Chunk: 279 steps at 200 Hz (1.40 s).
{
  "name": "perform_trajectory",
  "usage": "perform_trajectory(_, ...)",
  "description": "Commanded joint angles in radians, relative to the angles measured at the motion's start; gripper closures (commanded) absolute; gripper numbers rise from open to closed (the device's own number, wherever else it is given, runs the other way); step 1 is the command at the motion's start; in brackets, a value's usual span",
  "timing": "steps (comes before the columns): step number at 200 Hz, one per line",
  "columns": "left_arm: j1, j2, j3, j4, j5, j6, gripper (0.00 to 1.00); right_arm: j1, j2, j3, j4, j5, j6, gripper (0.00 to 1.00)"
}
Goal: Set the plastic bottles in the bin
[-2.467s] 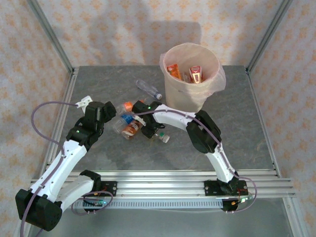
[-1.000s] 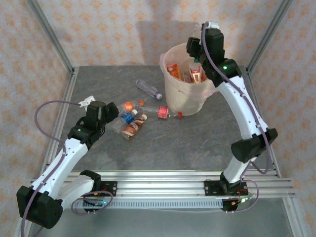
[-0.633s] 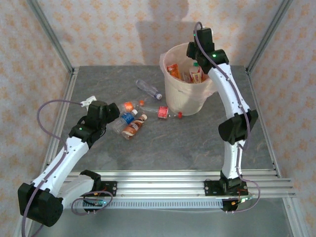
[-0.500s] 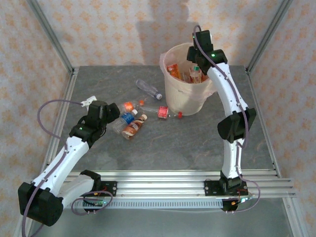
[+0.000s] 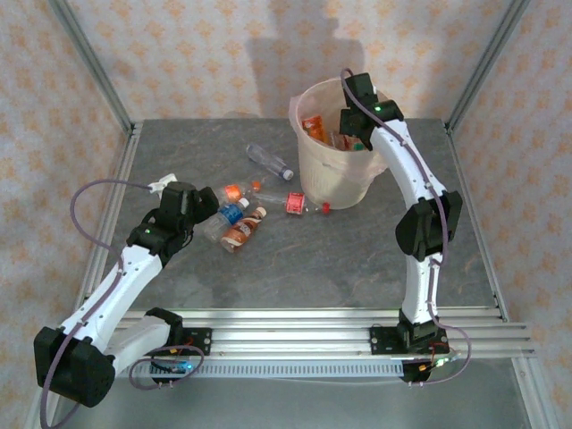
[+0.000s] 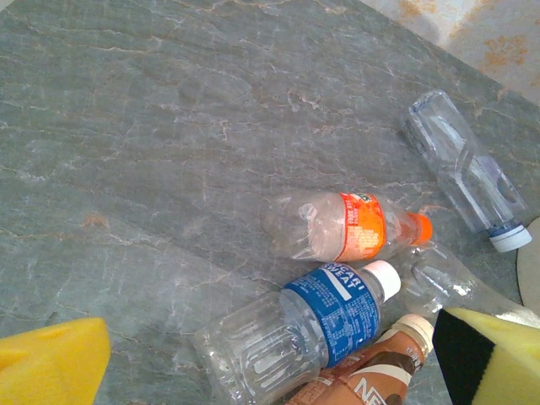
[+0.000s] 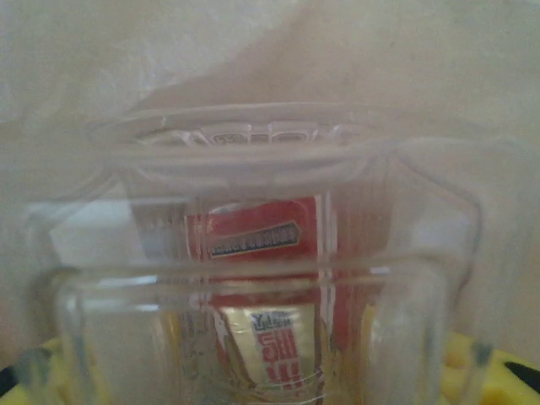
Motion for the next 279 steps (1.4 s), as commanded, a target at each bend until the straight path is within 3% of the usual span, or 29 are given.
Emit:
perform_trajectory(1, -0.008, -0.003, 0.028, 0.019, -0.005, 0.017, 0.00, -0.001, -0.043, -0.017, -0.001, 0.047, -0.031, 0.79)
perform_trajectory(62, -0.008, -0.026, 0.028, -0.001, -0.014, 0.026, 0.00, -0.001, -0.022, -0.005, -0.013, 0.055, -0.036, 0.50)
perform_trajectory(126, -0.009, -0.021, 0.033, -0.014, -0.009, 0.059, 0.00, -0.002, -0.053, 0.018, -0.036, 0.044, -0.034, 0.28)
perform_trajectory(191, -0.008, -0.006, 0.045, -0.023, 0.022, 0.079, 0.00, -0.001, -0.129, 0.011, -0.031, 0.000, -0.023, 0.13)
perform_trajectory(221, -0.008, 0.025, 0.074, -0.059, 0.034, 0.129, 0.00, -0.002, -0.185, -0.015, -0.017, -0.043, -0.010, 0.00)
perform_trajectory(279, -0.008, 0.112, 0.145, -0.143, 0.117, 0.217, 0.00, 0.001, -0.342, -0.124, 0.027, -0.109, 0.056, 0.01)
